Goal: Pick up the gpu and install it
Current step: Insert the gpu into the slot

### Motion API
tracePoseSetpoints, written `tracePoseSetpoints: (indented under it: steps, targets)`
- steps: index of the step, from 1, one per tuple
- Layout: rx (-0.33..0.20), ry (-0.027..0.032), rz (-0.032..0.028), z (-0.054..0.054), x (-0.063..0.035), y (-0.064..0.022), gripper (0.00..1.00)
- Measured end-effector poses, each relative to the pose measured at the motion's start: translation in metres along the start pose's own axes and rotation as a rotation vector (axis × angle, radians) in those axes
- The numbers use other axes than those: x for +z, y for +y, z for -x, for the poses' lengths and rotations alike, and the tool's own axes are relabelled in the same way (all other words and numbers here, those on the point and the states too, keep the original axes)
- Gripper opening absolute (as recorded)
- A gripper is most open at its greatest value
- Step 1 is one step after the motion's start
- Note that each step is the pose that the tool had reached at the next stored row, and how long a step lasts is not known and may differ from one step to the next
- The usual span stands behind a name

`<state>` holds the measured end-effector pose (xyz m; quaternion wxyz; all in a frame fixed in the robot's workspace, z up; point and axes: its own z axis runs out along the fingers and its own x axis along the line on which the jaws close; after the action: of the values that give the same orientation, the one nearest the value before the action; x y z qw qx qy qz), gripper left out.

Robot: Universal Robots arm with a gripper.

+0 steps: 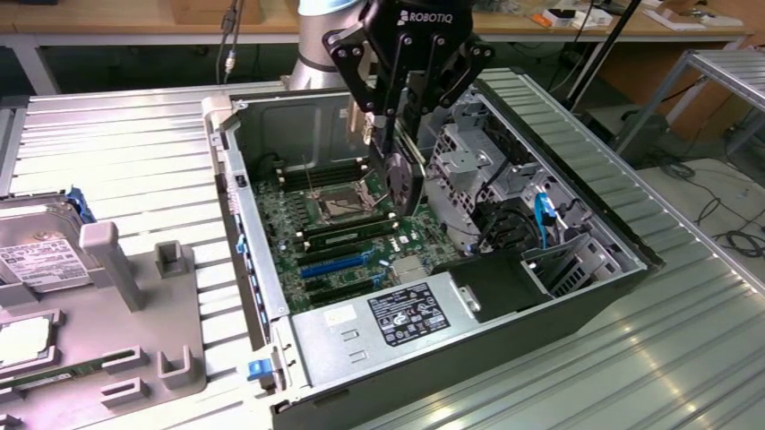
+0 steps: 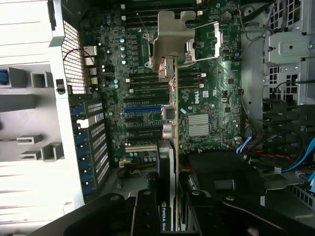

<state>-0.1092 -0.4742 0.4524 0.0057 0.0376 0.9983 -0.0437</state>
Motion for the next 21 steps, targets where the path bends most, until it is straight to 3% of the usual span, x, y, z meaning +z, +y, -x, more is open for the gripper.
tracePoseSetpoints:
  steps: [11, 17, 21]
  targets:
    - [0.0, 0.0, 0.0001, 0.0, 0.0, 0.0011, 0.27]
    - [0.0, 0.0, 0.0, 0.012, -0.0015, 0.019, 0.27]
    - [0.0, 0.0001, 0.0, 0.024, -0.0017, 0.0242, 0.27]
